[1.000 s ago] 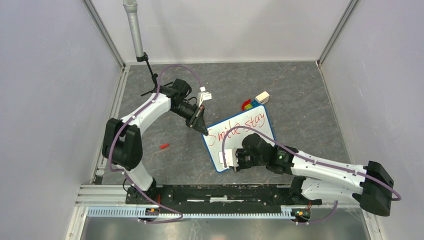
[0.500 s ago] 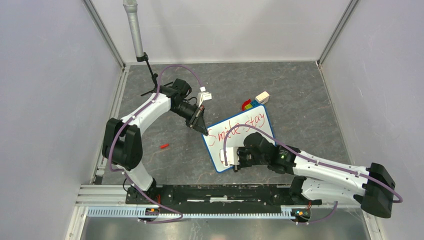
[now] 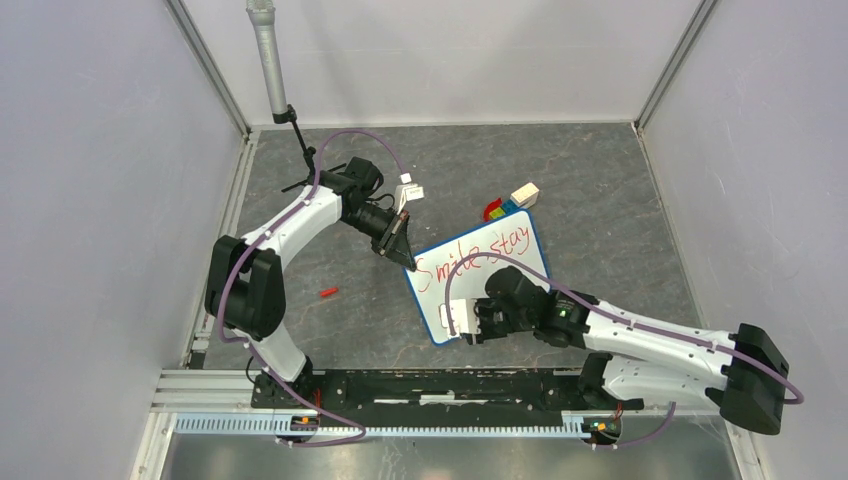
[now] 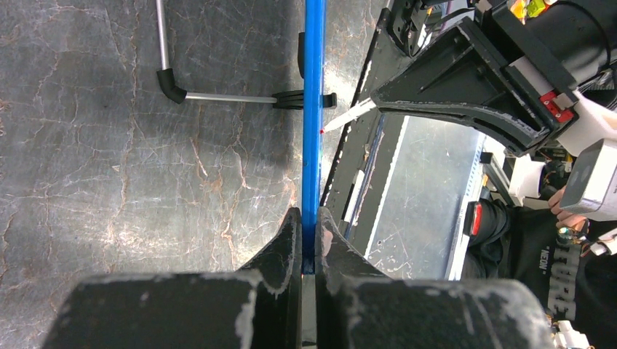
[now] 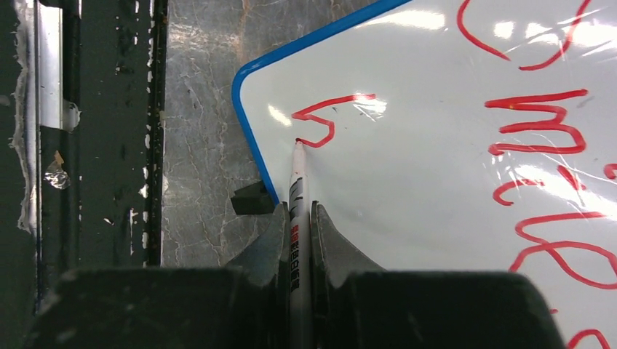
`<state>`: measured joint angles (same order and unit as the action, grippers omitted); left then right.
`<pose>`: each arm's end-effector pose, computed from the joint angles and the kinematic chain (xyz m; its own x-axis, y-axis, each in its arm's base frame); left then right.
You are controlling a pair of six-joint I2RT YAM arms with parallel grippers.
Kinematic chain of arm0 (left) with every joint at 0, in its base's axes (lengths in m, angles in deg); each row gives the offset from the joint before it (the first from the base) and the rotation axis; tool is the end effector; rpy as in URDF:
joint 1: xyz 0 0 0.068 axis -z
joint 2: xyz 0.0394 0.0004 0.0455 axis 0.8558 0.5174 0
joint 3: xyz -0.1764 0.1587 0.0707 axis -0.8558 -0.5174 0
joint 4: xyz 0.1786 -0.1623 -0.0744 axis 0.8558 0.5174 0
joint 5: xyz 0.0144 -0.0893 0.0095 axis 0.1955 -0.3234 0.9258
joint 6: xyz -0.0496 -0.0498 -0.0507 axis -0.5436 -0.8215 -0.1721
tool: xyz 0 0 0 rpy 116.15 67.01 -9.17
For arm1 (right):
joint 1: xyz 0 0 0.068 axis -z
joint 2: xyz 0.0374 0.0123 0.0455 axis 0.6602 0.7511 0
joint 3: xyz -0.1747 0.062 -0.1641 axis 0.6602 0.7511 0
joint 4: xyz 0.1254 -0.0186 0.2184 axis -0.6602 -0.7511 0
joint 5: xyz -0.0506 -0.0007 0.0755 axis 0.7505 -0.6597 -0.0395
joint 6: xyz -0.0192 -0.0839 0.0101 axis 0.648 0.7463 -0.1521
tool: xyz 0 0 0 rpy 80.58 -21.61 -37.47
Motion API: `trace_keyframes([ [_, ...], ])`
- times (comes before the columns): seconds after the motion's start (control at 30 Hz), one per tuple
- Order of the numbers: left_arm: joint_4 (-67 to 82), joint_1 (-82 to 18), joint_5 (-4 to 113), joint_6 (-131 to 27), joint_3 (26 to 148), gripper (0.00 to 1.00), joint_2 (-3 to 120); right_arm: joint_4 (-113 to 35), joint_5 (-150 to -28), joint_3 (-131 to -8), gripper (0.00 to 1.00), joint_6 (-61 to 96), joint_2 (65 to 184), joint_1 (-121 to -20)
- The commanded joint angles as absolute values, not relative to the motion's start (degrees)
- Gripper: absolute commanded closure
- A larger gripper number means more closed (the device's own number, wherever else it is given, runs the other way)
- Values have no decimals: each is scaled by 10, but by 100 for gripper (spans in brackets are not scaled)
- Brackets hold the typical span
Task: Write a sentence on the whiteboard
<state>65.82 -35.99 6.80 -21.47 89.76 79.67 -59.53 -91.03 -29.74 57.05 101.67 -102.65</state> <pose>0.2647 -0.1805 0.2027 -0.7255 0.5063 -0.4662 0.6538 0.2955 -0.6966 0.1049 0.2192 0.1785 0.2230 -0.7075 -0.6706 -0.9556 -0.0228 -0.2937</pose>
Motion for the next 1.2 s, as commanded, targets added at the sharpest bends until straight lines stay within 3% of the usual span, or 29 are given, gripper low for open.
trace_keyframes([
  [0.0,649,-358,62,-210,912,98,805,-580,-925,-316,100,572,1036,-1026],
  [1.17,649,-358,64,-210,909,98,797,-589,-867,-323,100,569,1009,-1021],
])
